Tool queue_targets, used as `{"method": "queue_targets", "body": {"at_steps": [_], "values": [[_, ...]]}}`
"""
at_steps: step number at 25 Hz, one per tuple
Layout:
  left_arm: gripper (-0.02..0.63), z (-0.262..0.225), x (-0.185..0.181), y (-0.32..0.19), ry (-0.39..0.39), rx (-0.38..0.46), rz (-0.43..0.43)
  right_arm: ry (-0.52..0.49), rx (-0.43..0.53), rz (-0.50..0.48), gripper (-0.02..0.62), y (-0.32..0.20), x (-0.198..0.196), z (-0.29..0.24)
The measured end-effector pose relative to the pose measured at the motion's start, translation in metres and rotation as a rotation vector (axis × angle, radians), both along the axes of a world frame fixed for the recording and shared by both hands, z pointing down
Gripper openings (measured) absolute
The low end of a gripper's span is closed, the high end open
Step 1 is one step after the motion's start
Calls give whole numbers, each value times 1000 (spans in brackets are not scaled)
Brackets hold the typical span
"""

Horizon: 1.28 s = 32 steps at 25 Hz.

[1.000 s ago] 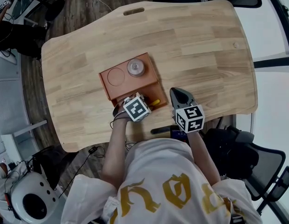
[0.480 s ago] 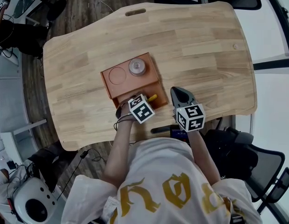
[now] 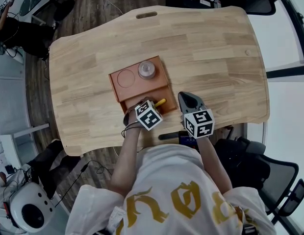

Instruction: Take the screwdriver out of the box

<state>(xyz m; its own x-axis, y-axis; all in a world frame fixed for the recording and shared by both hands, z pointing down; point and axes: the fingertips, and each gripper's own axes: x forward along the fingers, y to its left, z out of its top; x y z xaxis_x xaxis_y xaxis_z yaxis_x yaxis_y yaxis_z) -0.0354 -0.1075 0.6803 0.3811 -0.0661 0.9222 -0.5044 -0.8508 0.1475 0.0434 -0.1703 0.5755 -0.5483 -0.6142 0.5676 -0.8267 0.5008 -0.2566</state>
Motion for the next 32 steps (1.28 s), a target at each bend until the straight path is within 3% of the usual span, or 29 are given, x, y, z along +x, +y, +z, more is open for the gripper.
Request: {"method": "queue_targets", "body": {"at_steps": [13,21,32], "values": [[81,-28,-8,-7,39,116,-59,-2,23,-28,11,5,-5,-8],[81,-54,-17,-9,82,242,-123,-1,54,-51,11,12,-14,-19],[80,-94,-40,-15,192,411,-321,14,123,-70,11,22,-19,-36]]}}
